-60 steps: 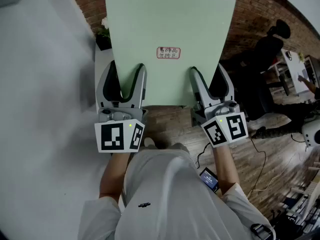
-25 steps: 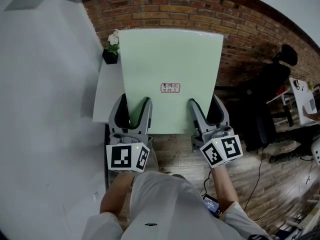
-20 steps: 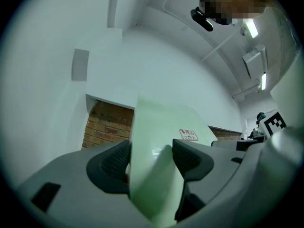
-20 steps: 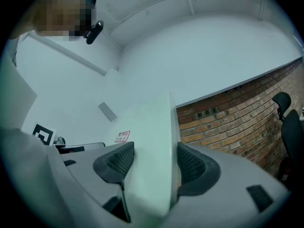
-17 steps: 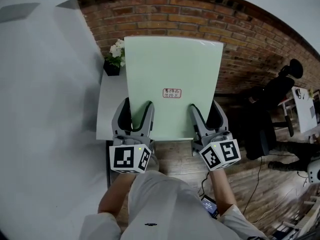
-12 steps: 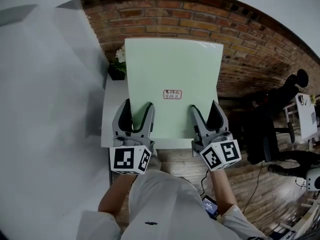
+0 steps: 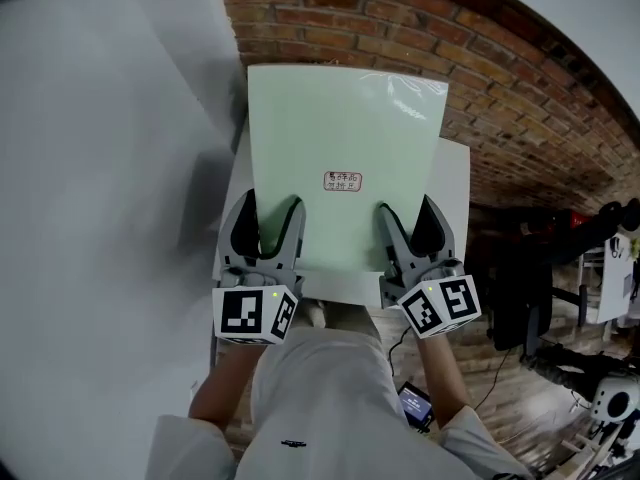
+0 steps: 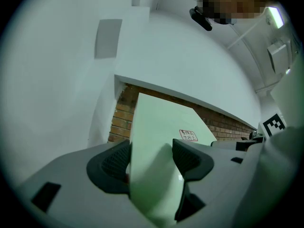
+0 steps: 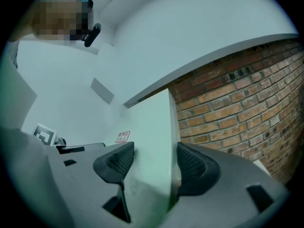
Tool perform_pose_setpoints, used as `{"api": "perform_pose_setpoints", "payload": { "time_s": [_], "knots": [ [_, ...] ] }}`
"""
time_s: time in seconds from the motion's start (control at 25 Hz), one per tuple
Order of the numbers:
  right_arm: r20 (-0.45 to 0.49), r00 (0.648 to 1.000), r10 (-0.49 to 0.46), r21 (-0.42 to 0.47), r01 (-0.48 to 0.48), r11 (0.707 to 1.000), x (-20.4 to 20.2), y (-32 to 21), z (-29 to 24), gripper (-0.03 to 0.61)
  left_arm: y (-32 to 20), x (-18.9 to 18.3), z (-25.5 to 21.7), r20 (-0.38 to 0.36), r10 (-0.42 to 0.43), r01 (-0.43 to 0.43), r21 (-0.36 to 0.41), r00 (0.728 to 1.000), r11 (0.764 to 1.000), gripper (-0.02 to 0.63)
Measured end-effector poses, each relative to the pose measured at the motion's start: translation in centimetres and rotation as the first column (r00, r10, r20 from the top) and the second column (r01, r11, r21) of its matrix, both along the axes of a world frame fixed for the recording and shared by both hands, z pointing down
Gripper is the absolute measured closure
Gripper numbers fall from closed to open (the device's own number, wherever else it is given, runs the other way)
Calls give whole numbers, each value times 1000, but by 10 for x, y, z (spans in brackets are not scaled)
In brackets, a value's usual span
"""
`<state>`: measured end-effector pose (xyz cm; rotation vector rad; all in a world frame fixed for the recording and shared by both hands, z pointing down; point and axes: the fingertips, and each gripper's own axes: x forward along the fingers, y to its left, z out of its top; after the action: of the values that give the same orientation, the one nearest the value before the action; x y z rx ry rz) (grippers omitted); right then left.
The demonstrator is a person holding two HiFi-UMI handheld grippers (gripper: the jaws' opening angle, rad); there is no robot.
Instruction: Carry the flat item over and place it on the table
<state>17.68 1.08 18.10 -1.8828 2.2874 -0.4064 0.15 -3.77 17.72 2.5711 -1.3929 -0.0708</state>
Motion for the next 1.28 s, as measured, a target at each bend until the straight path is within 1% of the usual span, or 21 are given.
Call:
{"api": "perform_pose_setpoints", "payload": {
  "time_s": [0.16, 0.28, 0.48, 0.72, 0.96, 1.28],
  "knots": [
    [14, 997, -76, -36, 76, 996, -23, -33, 25, 302, -20, -26, 24, 13, -78, 78, -34, 997, 996, 325],
    [25, 990, -137, -73, 139, 988, -46, -55, 48, 302, -31, -51, 48, 20, -137, 138, -72, 990, 988, 325],
    [42, 970, -238, -143, 241, 960, -77, -81, 89, 302, -37, -84, 90, 34, -239, 241, -142, 970, 960, 325],
    [68, 950, -304, -203, 312, 928, -108, -105, 142, 302, -48, -115, 141, 63, -310, 317, -199, 949, 927, 325],
    [94, 936, -340, -302, 352, 886, -120, -113, 209, 302, -47, -126, 207, 93, -349, 360, -292, 933, 886, 325],
    [87, 926, -367, -416, 369, 831, -114, -126, 286, 302, -53, -120, 288, 91, -382, 385, -395, 920, 834, 325]
  ]
}}
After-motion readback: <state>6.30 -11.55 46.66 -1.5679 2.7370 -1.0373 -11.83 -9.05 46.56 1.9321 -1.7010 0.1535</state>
